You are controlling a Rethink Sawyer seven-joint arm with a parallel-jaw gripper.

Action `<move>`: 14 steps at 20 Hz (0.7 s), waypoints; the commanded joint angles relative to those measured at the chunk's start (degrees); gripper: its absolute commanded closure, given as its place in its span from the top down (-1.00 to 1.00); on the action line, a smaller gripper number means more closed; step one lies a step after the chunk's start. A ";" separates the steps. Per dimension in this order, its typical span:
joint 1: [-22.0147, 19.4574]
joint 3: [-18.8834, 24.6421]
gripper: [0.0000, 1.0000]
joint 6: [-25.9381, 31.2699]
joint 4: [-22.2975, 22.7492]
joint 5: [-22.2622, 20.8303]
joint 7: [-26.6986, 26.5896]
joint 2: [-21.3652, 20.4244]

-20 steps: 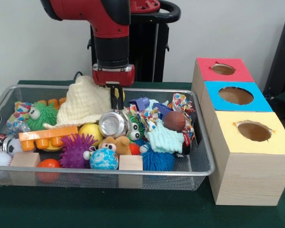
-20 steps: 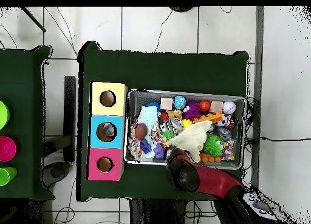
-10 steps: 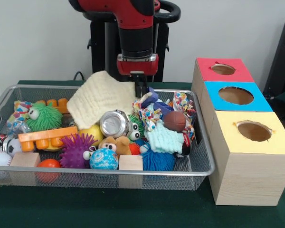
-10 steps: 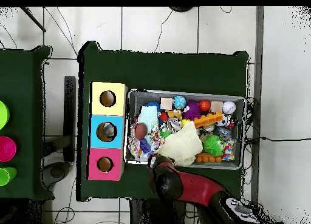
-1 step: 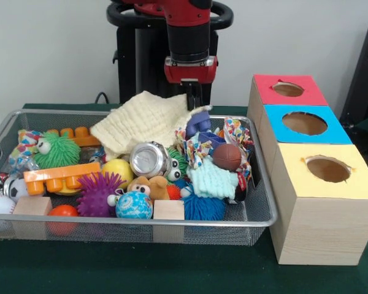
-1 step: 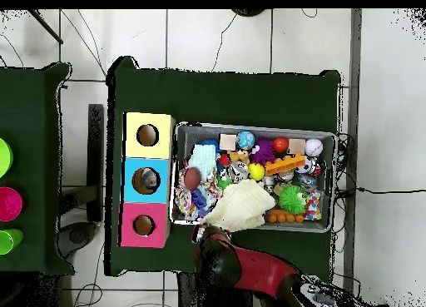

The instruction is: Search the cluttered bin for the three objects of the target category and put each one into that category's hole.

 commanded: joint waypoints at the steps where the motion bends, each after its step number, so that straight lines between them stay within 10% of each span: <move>1: -0.19 2.77 -1.00 3.00 2.03 4.31 13.29 -0.35; 14: 0.50 3.20 -1.00 6.82 1.90 5.77 10.66 -6.71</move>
